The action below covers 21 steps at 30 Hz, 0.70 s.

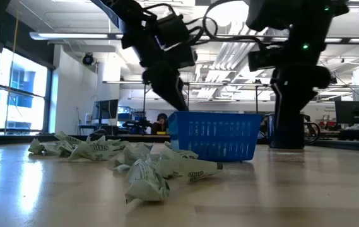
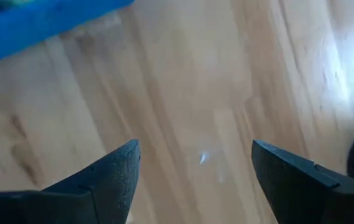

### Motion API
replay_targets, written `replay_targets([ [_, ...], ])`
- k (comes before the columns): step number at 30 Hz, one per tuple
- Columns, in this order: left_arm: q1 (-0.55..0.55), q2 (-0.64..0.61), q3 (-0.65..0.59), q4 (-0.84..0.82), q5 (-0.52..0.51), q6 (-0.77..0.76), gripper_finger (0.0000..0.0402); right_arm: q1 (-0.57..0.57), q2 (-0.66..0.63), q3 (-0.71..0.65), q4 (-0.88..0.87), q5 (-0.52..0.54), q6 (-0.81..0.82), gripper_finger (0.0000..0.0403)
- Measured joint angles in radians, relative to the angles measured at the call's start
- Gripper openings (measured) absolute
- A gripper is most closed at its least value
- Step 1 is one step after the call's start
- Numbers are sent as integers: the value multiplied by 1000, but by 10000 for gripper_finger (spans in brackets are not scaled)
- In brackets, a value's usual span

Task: Pick and place Stevia / Truvia into bins
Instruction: Put the stevia packet into the basket

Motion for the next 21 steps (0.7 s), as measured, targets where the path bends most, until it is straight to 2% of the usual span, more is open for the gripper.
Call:
replay_targets([
  [5,0,65,6,92,27,31,248,77,0,0,-32,17,93,296],
  [14,0,226,143,100,29,82,224,169,0,0,-84,-4,284,296],
  [21,-13,311,179,60,36,107,221,217,0,0,-118,-20,361,296],
])
